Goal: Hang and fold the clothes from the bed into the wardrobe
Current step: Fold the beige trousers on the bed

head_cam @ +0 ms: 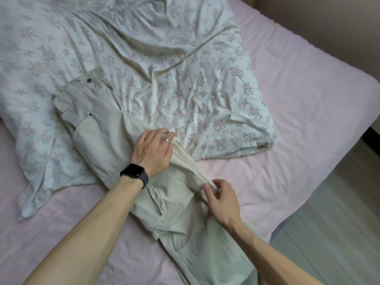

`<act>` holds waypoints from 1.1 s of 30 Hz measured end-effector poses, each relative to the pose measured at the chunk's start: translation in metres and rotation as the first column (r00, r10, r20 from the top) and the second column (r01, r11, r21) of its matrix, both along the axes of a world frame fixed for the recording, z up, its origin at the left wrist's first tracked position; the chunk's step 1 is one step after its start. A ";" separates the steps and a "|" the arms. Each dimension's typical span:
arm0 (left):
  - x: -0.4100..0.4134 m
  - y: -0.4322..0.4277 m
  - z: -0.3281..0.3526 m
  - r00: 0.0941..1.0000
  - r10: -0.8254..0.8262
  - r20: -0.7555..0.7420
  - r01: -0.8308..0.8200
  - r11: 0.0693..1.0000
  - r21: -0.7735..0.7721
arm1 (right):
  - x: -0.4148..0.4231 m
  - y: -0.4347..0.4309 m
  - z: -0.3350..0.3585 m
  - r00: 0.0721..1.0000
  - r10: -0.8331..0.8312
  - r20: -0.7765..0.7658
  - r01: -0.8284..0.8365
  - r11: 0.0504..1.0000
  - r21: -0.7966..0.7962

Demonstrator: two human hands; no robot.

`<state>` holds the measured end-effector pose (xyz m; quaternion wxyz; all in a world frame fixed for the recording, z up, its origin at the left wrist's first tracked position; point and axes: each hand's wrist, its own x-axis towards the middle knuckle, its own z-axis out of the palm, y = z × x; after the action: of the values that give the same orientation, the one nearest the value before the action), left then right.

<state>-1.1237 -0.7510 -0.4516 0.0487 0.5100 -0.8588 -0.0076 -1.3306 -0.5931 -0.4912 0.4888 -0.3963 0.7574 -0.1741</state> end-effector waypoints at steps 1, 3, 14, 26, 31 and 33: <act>0.006 0.002 -0.001 0.999 -0.028 0.040 0.027 0.999 0.026 | 0.003 -0.006 -0.001 1.000 0.016 -0.013 -0.016 1.000 -0.008; 0.017 0.001 -0.003 0.996 -0.047 0.075 0.043 0.998 0.053 | 0.009 -0.017 -0.003 0.997 0.059 -0.039 -0.059 0.998 -0.005; -0.013 -0.001 -0.033 0.932 0.314 -0.179 -0.323 0.946 -0.024 | 0.016 -0.014 -0.017 0.920 0.025 -0.392 -0.079 0.989 -0.122; 0.044 0.133 -0.072 0.651 0.759 0.016 -0.733 0.624 0.270 | 0.075 -0.103 -0.041 0.300 0.580 -0.758 -0.953 0.225 -0.205; 0.075 0.131 -0.090 0.641 0.764 0.076 -0.756 0.612 0.232 | 0.060 -0.123 -0.046 0.308 0.524 -0.794 -0.922 0.371 -0.113; 0.074 0.129 -0.087 0.612 0.791 0.001 -0.780 0.603 0.167 | 0.072 -0.115 -0.038 0.423 0.456 -0.783 -0.856 0.484 -0.180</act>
<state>-1.0498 -0.6223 -0.5387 0.0395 0.8367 -0.5418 -0.0688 -1.2586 -0.7082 -0.5291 0.0841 -0.8302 0.5507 -0.0216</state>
